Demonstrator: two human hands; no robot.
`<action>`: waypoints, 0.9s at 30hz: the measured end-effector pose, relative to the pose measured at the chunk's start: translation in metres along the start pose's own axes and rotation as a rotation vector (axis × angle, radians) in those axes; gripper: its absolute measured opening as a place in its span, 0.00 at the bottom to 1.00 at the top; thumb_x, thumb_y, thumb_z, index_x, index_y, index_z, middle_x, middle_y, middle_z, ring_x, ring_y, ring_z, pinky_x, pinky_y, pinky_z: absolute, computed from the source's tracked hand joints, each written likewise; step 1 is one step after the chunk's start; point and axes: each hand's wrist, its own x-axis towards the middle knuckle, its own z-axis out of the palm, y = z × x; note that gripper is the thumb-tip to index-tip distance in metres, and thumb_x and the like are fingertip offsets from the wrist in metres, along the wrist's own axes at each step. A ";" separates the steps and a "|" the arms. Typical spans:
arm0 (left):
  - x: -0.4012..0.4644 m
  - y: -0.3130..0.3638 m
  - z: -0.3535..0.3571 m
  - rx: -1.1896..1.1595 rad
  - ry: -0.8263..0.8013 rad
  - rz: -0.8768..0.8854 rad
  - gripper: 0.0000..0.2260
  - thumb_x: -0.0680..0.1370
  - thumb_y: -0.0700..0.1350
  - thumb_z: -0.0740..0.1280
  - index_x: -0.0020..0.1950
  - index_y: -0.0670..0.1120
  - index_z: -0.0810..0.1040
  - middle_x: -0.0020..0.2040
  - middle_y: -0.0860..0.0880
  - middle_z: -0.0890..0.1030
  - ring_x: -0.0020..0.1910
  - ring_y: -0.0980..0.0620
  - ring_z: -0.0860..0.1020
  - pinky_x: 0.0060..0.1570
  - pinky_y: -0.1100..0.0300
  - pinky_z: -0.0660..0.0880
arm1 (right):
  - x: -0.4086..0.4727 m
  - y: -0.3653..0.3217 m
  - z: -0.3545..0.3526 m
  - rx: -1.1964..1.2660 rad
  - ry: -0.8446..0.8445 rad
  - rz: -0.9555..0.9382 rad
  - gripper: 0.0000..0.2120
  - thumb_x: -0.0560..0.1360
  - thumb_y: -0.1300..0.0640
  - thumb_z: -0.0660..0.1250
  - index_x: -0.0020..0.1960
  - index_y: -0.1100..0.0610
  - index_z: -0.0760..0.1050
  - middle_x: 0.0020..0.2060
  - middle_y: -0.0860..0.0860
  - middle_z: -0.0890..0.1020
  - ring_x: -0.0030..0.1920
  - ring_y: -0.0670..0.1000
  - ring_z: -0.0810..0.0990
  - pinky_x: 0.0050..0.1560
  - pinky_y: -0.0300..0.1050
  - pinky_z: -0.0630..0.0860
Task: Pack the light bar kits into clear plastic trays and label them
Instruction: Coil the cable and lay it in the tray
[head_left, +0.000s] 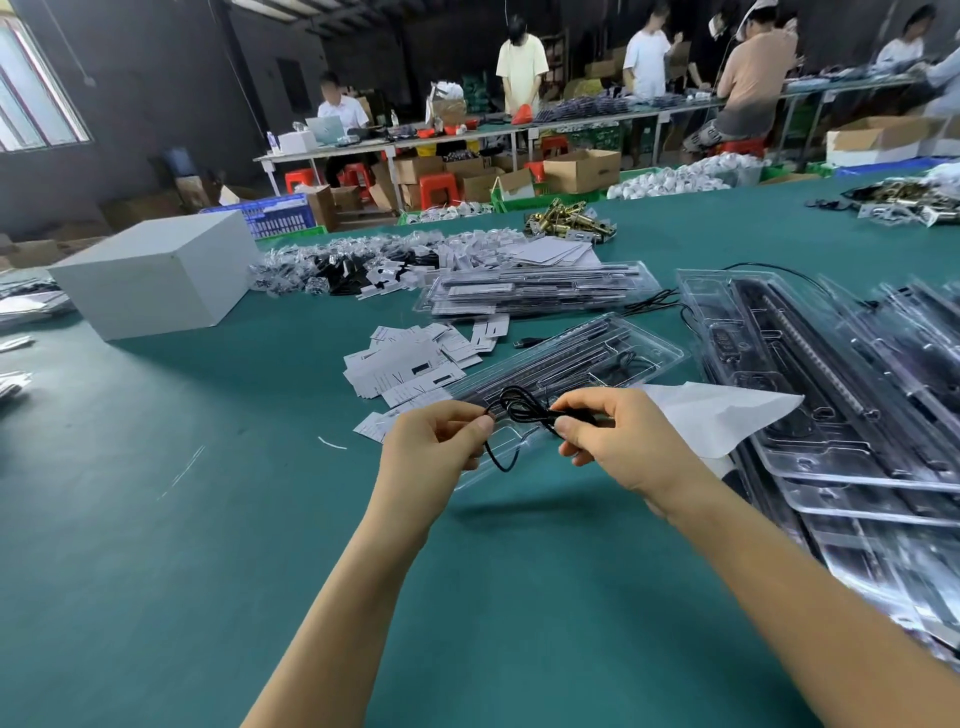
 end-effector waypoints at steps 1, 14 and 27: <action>0.000 0.000 0.002 -0.057 -0.002 -0.016 0.04 0.76 0.38 0.70 0.44 0.45 0.82 0.32 0.51 0.81 0.32 0.55 0.77 0.36 0.65 0.76 | 0.000 0.002 0.005 0.039 0.019 0.016 0.10 0.76 0.66 0.67 0.42 0.52 0.79 0.32 0.48 0.80 0.31 0.45 0.81 0.36 0.40 0.78; -0.001 -0.002 0.006 -0.325 -0.143 -0.094 0.12 0.76 0.33 0.68 0.58 0.39 0.78 0.47 0.43 0.77 0.38 0.47 0.83 0.44 0.60 0.81 | -0.005 0.014 0.024 -0.020 -0.069 -0.045 0.05 0.76 0.62 0.68 0.48 0.53 0.80 0.35 0.43 0.79 0.33 0.41 0.73 0.42 0.38 0.71; 0.001 -0.002 0.001 -0.107 -0.100 -0.030 0.03 0.75 0.33 0.69 0.43 0.36 0.76 0.31 0.45 0.81 0.32 0.50 0.82 0.35 0.64 0.79 | -0.005 0.014 0.018 0.170 -0.301 0.117 0.06 0.76 0.58 0.68 0.49 0.48 0.79 0.39 0.43 0.84 0.38 0.43 0.80 0.33 0.35 0.71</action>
